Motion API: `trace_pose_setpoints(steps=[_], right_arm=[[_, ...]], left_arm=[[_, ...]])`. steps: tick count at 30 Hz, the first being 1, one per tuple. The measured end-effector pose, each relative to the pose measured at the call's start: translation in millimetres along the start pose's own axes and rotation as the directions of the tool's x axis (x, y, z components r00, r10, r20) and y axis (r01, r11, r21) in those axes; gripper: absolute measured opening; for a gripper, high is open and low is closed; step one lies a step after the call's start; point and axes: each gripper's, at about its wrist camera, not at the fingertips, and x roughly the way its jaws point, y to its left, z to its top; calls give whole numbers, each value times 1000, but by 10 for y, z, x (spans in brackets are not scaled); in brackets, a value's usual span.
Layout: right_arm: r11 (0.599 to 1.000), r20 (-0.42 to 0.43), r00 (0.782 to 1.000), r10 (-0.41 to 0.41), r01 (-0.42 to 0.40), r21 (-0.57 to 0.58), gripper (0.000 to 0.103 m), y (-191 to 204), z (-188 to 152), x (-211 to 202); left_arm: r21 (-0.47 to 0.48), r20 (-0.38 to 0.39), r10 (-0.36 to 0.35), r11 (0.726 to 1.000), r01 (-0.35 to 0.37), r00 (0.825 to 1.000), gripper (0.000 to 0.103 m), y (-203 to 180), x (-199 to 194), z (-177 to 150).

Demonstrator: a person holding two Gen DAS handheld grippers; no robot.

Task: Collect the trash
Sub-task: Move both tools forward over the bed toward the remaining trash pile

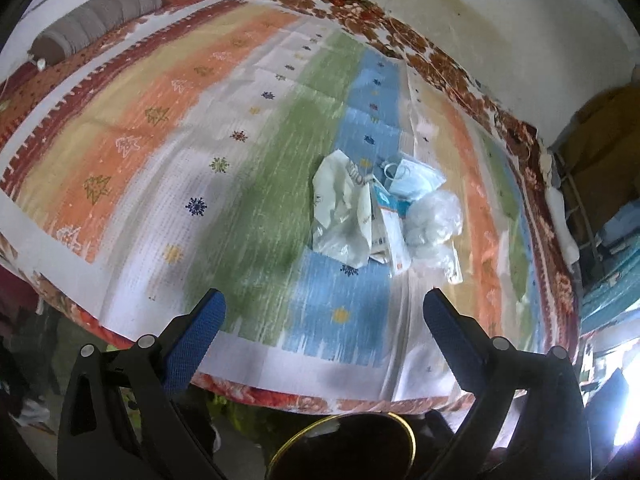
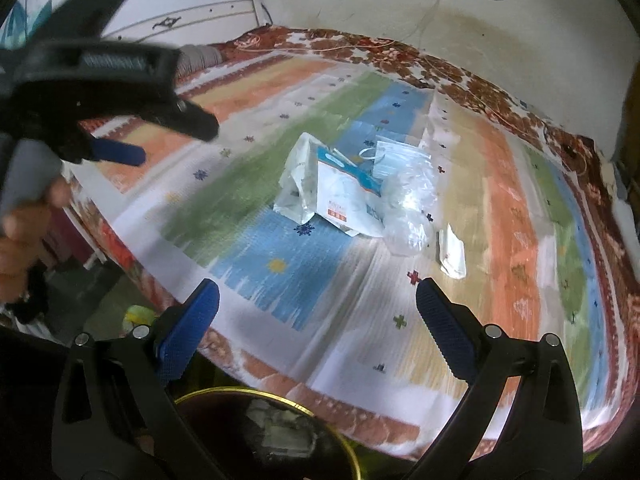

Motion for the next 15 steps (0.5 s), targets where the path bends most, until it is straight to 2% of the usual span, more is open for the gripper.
trace_pose_setpoints(steps=[2, 4, 10, 15], right_arm=[[1000, -11, 1000, -13, 13, -10, 93, -5, 28, 108], [999, -25, 999, -45, 45, -18, 93, -2, 67, 236], [997, -35, 997, -74, 73, -33, 91, -37, 153, 522], [994, -29, 994, -102, 101, -51, 83, -64, 226, 719]], left_arm=[[-26, -11, -19, 999, 19, 1000, 97, 41, 54, 36], [-31, -21, -11, 999, 11, 1000, 97, 62, 115, 60], [-29, -29, 5, 1000, -6, 1000, 97, 125, 233, 122], [-55, -27, -17, 998, 15, 999, 97, 171, 327, 122]])
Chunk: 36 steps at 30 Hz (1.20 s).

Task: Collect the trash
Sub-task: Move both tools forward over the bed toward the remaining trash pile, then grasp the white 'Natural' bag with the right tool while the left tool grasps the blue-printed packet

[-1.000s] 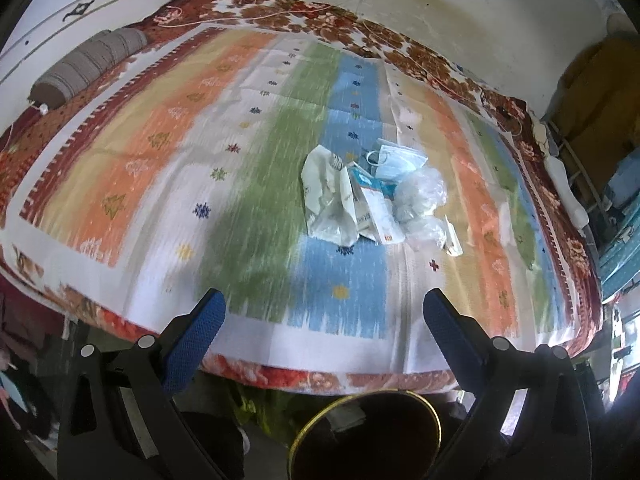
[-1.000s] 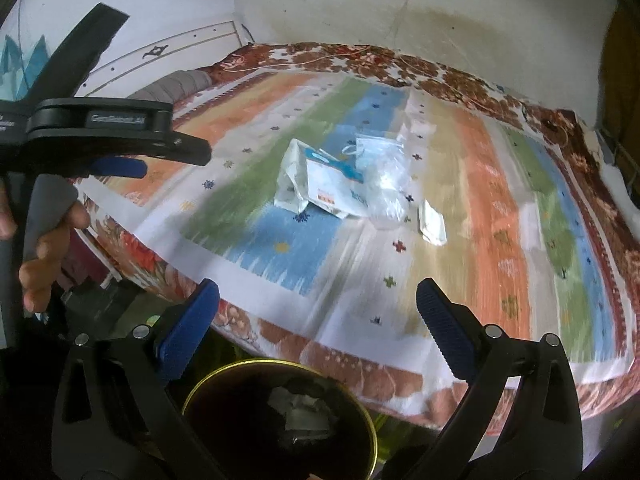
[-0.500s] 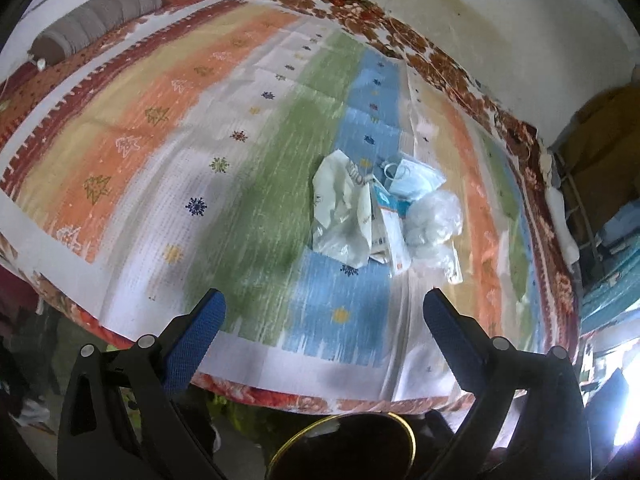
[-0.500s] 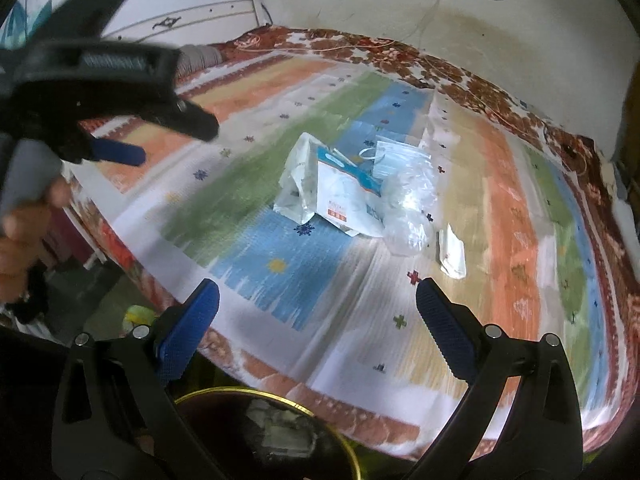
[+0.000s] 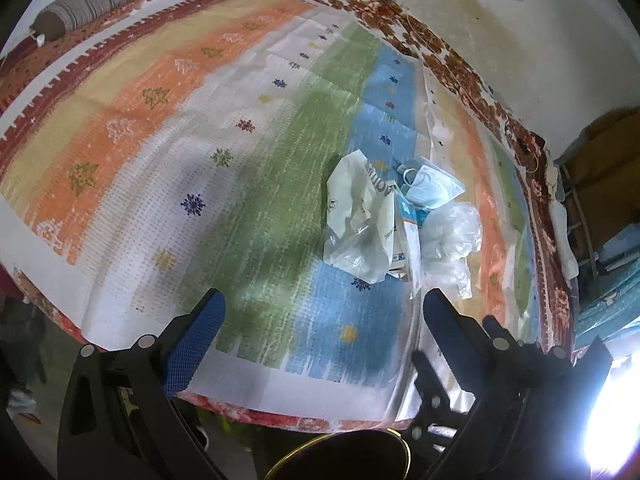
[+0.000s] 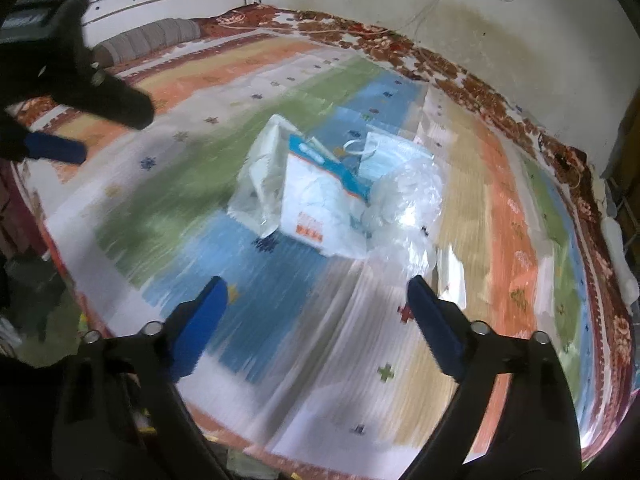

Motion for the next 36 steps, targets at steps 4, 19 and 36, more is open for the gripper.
trace_pose_setpoints(steps=[4, 19, 36], right_arm=[[1000, -17, 1000, -3, 2, -26, 72, 27, 56, 161], [1000, -18, 1000, 15, -15, 9, 15, -71, 223, 504], [964, -31, 993, 110, -99, 246, 0, -665, 173, 508]], left_arm=[[8, -8, 5, 1000, -5, 1000, 97, -22, 108, 1], [15, 19, -19, 1000, 19, 1000, 96, -2, 364, 151], [100, 41, -36, 994, 32, 999, 72, -307, 724, 306]])
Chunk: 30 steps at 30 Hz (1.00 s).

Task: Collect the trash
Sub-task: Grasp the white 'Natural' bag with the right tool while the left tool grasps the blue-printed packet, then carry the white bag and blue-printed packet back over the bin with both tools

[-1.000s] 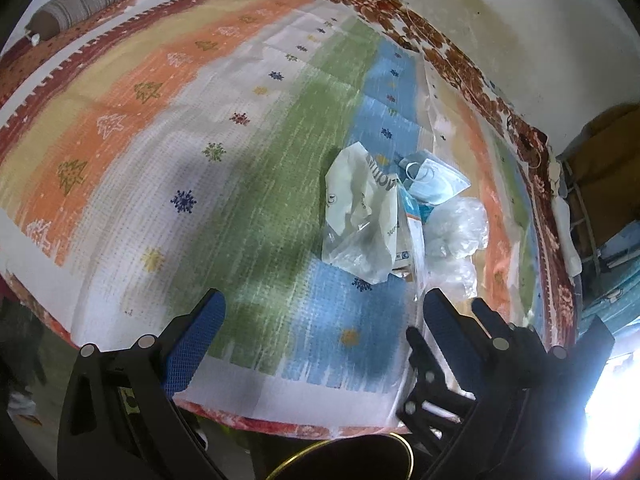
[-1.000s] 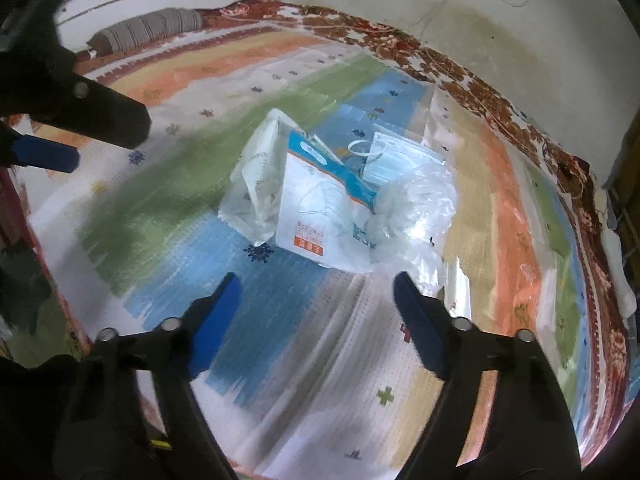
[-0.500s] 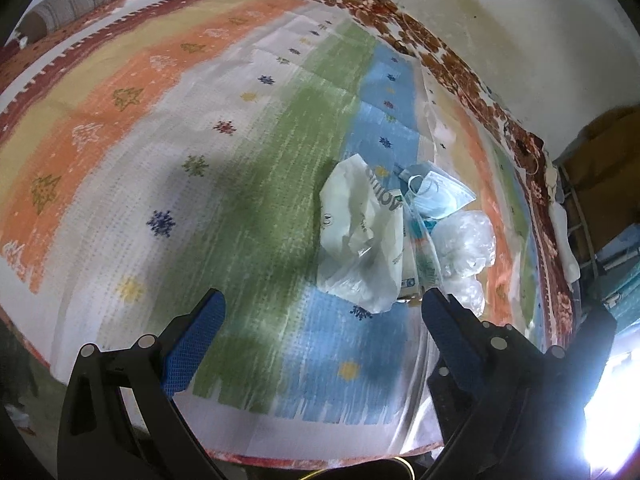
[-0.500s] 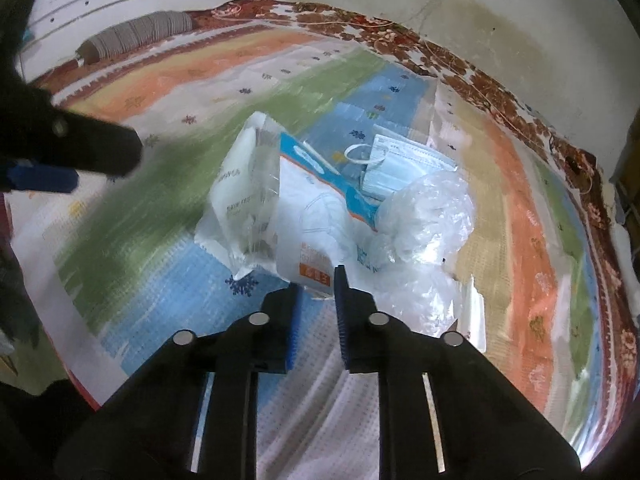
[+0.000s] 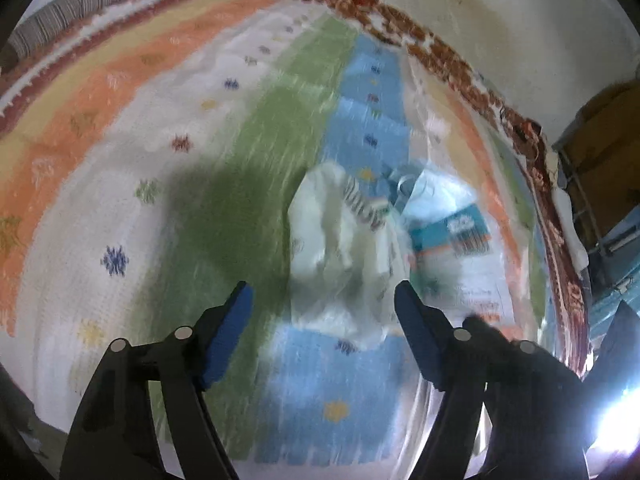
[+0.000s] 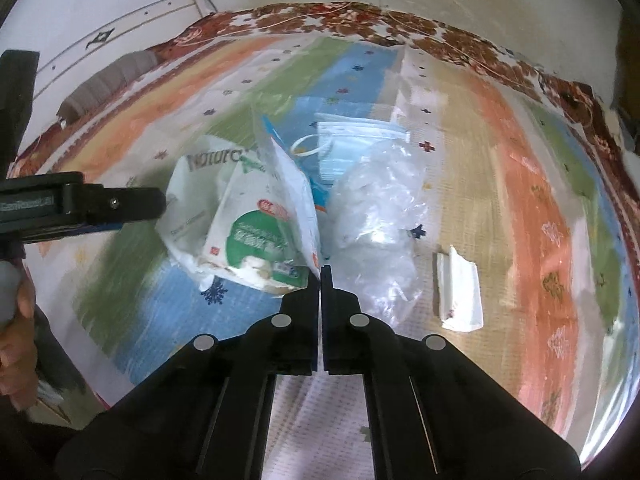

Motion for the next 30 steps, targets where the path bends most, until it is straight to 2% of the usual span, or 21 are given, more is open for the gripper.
trace_pose_setpoints(steps=[2, 4, 6, 8, 9, 10, 17, 26, 30], right_arm=[[1000, 2, 1000, 5, -5, 18, 0, -44, 22, -22], [999, 10, 1000, 6, -7, 33, 0, -81, 53, -62], [999, 19, 1000, 5, -6, 44, 0, -119, 81, -112], [998, 27, 1000, 2, -4, 59, 0, -169, 100, -183], [998, 29, 1000, 2, -4, 67, 0, -196, 108, -220], [997, 31, 1000, 0, -2, 72, 0, -221, 113, -248], [993, 65, 998, -3, -4, 118, 0, -430, 110, -608], [980, 119, 992, 32, -54, 191, 0, -537, 51, -1049], [980, 141, 989, 37, -63, 188, 0, -522, 5, -1210]], left_arm=[[16, -14, -25, 1000, 25, 1000, 72, -49, 35, 19], [42, -29, 13, 999, -12, 999, 64, -103, 102, 16], [36, -41, 40, 999, -39, 998, 37, -91, 161, 3], [12, -10, 67, 998, -66, 998, 22, -45, 146, -3], [6, -1, 74, 997, -74, 997, 10, -30, 134, -4], [6, -3, 78, 997, -78, 997, 8, -19, 127, 1], [-2, 16, 87, 996, -87, 996, 3, -8, -91, 54], [-48, 43, 42, 998, -40, 998, 3, 14, -467, 28], [2, 65, 52, 999, -52, 997, 3, -116, -638, -22]])
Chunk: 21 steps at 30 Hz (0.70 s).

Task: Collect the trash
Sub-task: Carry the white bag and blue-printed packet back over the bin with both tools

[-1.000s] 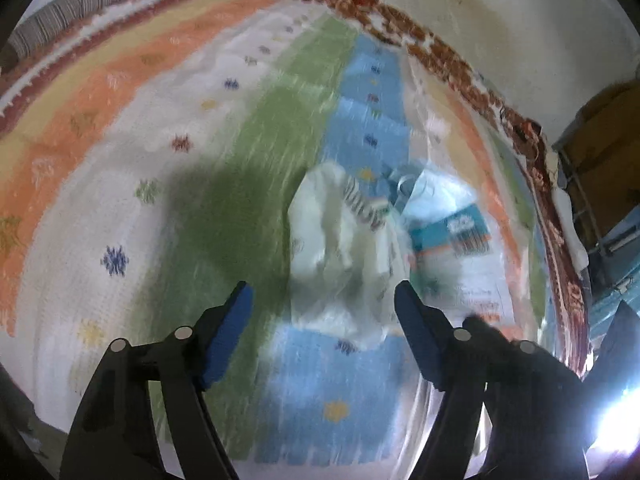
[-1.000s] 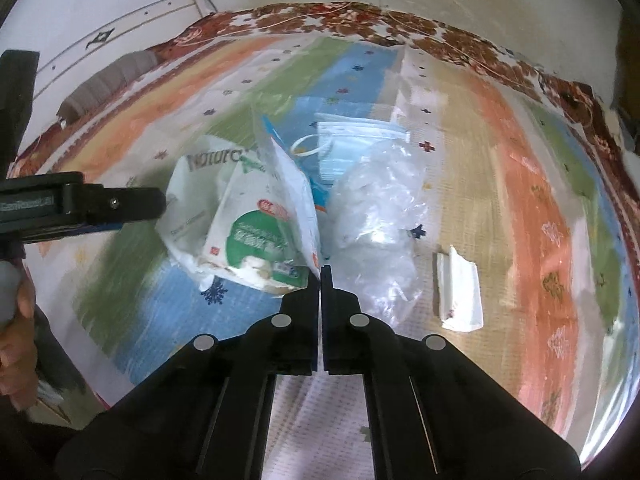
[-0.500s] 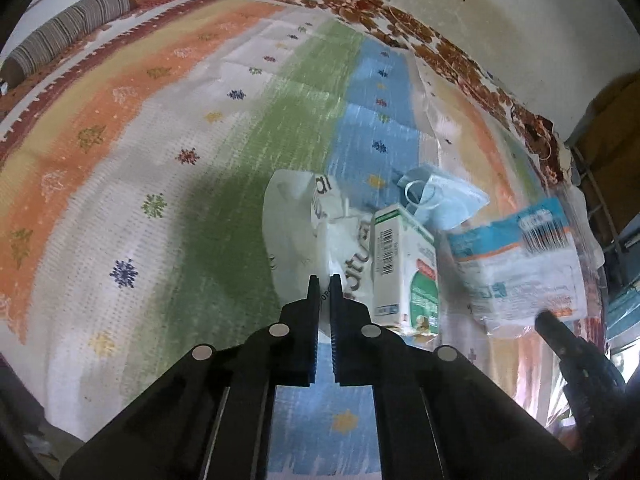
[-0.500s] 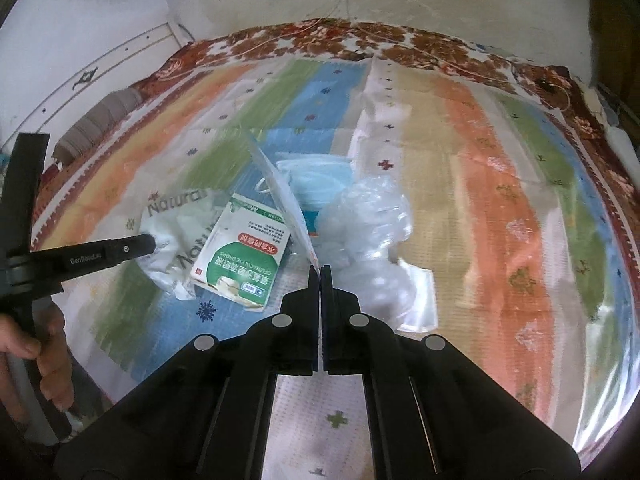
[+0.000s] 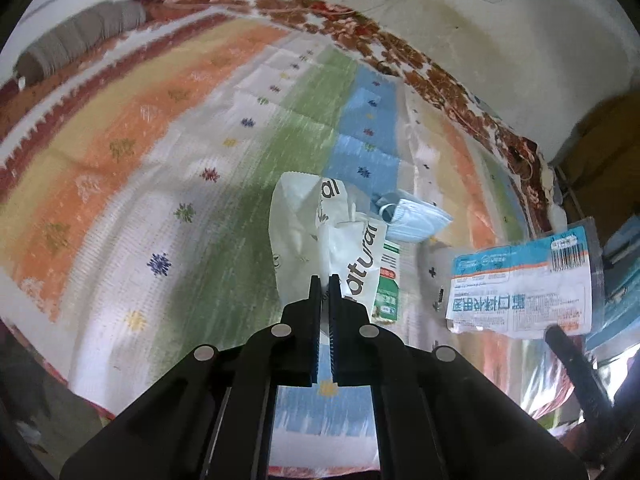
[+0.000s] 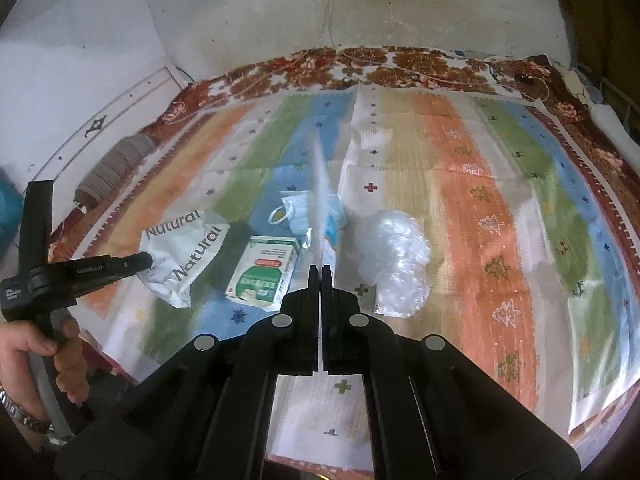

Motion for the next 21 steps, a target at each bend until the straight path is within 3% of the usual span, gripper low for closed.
trace_pose_setpoints(steps=[7, 12, 17, 21], right_arm=[[1000, 36, 999, 9, -9, 1, 0, -39, -53, -297], [1000, 42, 999, 16, -15, -4, 0, -26, -134, -446], [1000, 65, 998, 27, -27, -15, 0, -10, -202, -665], [999, 73, 997, 39, -37, -18, 0, 0, -271, -825]], left_arm=[[38, 5, -29, 999, 29, 1000, 3, -152, -296, -74], [73, -6, -6, 997, 6, 1000, 3, -230, -396, -143], [24, -36, -66, 997, 67, 997, 3, -214, -450, -215], [95, -7, -19, 995, 20, 1000, 3, -363, -599, -293]])
